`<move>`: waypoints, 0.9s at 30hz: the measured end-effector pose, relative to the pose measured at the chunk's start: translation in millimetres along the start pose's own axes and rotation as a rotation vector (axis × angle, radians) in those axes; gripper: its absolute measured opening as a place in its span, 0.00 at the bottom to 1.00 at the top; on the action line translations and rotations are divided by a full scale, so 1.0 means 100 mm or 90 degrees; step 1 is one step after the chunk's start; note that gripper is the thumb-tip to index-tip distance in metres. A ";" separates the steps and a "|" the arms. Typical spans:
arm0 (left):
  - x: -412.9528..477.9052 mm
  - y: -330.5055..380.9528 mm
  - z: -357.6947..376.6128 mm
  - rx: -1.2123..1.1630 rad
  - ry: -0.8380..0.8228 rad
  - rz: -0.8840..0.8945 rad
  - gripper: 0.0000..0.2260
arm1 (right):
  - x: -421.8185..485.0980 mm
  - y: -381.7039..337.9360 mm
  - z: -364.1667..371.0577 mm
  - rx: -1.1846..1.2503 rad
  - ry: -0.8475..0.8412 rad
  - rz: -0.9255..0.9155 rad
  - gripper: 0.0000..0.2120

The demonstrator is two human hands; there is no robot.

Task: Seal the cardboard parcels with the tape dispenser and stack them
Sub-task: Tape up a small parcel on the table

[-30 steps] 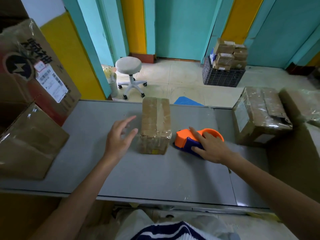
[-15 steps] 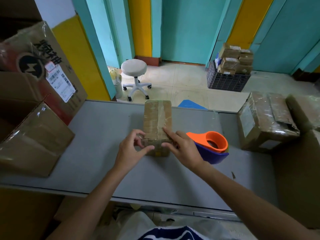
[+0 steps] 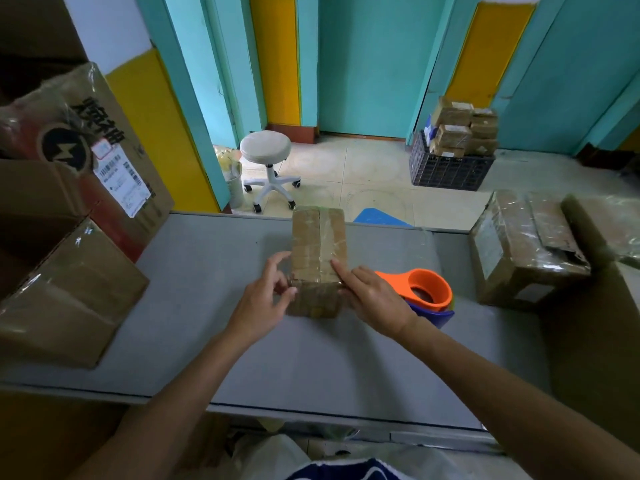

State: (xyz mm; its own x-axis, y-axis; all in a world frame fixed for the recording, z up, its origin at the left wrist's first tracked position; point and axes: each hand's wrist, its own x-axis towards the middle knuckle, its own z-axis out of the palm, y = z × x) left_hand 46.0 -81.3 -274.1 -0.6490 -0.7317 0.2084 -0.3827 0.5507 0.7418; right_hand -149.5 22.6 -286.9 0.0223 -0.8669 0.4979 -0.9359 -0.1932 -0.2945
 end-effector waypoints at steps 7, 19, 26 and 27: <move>0.11 -0.15 -0.10 0.084 -0.030 0.040 0.27 | 0.05 -0.13 0.03 0.098 0.015 0.128 0.22; 0.20 0.38 -0.10 0.080 0.101 0.063 0.19 | 0.27 -0.22 -0.34 0.244 0.088 0.231 0.18; 0.31 1.20 0.05 0.060 0.121 0.273 0.23 | 0.42 -0.03 -1.48 0.265 0.246 0.383 0.13; 0.32 1.30 0.13 0.055 0.115 0.319 0.23 | 0.37 0.05 -1.65 0.239 0.223 0.420 0.17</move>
State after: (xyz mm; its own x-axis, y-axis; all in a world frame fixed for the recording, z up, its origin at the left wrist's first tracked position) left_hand -33.0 -27.7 -179.0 -0.6452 -0.4242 0.6354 -0.1124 0.8753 0.4703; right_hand -211.8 65.8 -135.3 -0.6576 -0.6749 0.3348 -0.5384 0.1102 -0.8354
